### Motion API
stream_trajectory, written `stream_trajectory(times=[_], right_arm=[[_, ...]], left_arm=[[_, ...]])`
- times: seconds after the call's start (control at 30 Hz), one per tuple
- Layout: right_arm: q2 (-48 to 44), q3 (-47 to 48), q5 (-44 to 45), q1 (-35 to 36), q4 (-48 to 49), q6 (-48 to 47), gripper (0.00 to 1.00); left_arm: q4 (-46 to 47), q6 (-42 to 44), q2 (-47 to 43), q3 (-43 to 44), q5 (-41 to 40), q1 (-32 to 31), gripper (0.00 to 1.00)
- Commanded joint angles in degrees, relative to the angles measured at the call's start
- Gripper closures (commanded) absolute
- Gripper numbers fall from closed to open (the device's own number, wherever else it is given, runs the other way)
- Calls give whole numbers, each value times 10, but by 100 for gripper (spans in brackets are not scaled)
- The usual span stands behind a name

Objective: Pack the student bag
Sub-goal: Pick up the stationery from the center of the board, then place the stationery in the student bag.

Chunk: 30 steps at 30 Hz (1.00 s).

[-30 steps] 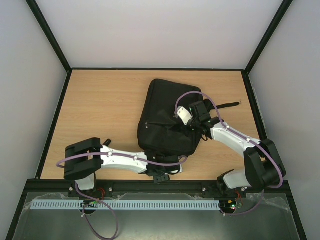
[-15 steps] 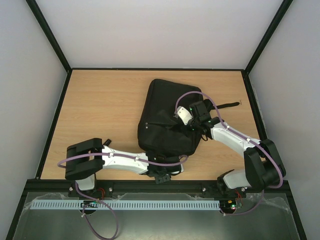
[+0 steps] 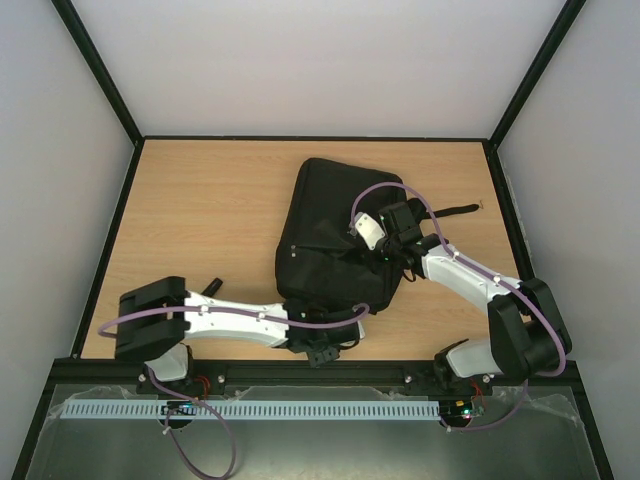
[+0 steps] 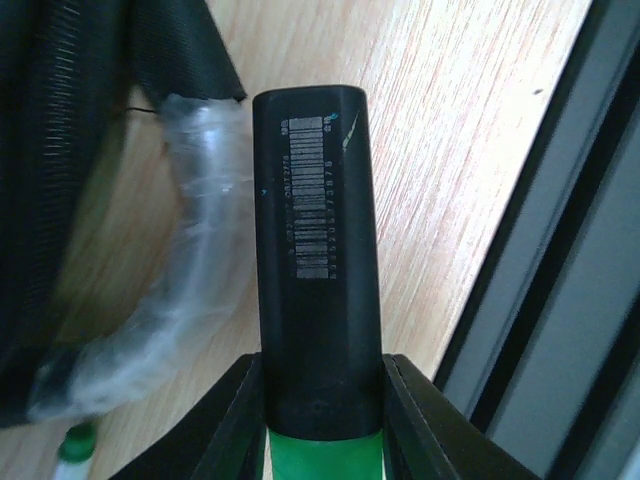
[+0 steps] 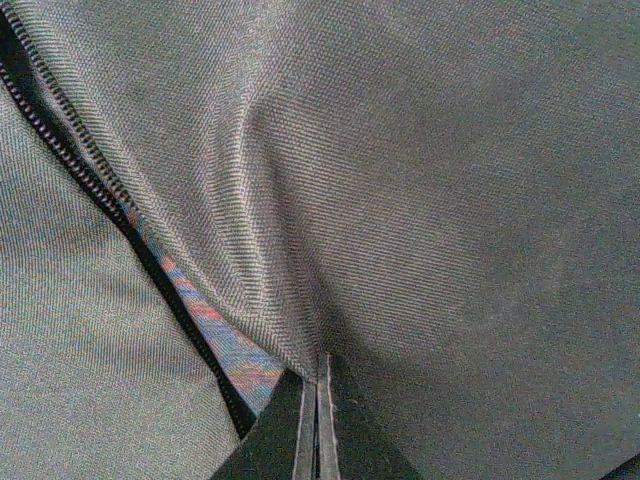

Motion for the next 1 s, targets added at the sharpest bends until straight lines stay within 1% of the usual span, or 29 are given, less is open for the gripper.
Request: stream_trajectory(times=[0.0,0.1,0.2,0.33,0.4,0.5,0.67,0.7,0.73,0.77,0.87,0.97], right_arm=[[-11,7,-21,0,-26,3,99],[-14,7,-24,0,-26,5,99],[-13,7,-25,0,-27,5,99],[-18,8,-27,0,-26,7,99],[-20,9,-25,0,-26,10,99],[-27,8,-24,0,-24,12,99],[-31,7,-25,0,-24,14,99],[-32,7,-25,0,-24,15,99],[-33,7,-24,0,-23,16,99],[-35,6,-26,0,-23,17,99],[-36,6,-27,0,-21,20,99],[-36,6,-27,0,-21,19,99]], left_arm=[[-62,-31,-75,23,-5,-6,81],[-84,-41,-121,19,6,-6,82],[-81,-63,-169,16,15,3,83],[-37,-100,-214,0,49,58,87],[-17,-122,-209,-4,58,89,91],[14,-162,-189,-2,66,130,92],[76,-210,-154,-8,72,176,92],[87,-219,-147,-11,80,184,91],[99,-229,-142,-16,86,194,85],[111,-241,-137,-21,89,203,84],[140,-257,-116,-28,108,229,83],[144,-267,-91,-16,112,236,83]])
